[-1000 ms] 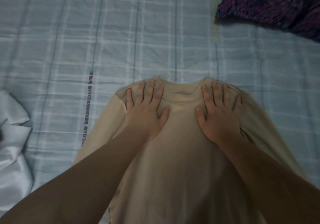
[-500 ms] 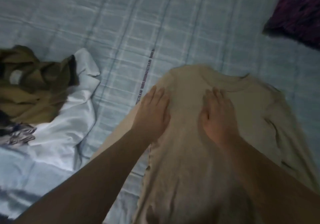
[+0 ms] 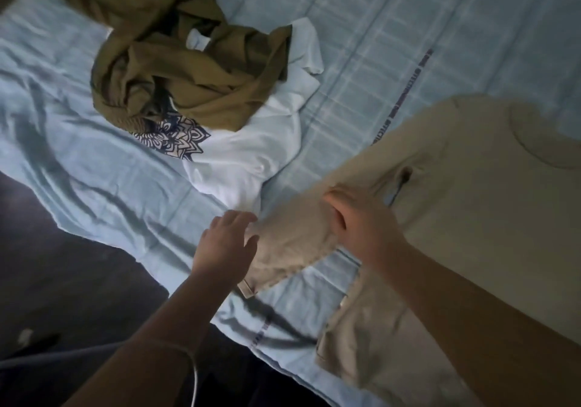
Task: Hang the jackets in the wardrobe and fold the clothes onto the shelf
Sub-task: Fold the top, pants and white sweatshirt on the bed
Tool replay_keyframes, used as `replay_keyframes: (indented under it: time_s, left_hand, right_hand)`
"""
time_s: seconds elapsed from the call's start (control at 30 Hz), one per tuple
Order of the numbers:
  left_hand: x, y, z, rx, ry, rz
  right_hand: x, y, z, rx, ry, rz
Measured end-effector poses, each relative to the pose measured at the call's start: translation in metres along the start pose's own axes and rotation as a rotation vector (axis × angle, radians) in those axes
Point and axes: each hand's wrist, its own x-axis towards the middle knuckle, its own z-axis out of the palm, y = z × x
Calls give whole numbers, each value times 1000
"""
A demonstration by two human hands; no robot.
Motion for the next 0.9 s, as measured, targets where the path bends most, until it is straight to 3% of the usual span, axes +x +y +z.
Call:
replay_keyframes:
  time_s: [0.13, 0.33, 0.43, 0.6, 0.77, 0.9]
  left_hand:
    - [-11, -18, 4, -119, 23, -204]
    - [-4, -12, -6, -156, -196, -155]
    - [6, -9, -31, -332, -226, -91]
    - [17, -8, -93, -849, -287, -9]
    - [39, 2, -148, -1202, -292, 51]
    - [69, 11, -179, -1275, -165, 9]
  right_hand:
    - [2, -11, 5, -115, -188, -22]
    - [-13, -21, 20, -343, -282, 41]
    - [-16, -26, 22, -360, -351, 111]
    - [3, -47, 19, -248, -297, 232]
    - [50, -76, 6, -184, -141, 375]
    - [94, -84, -6, -151, -5, 467]
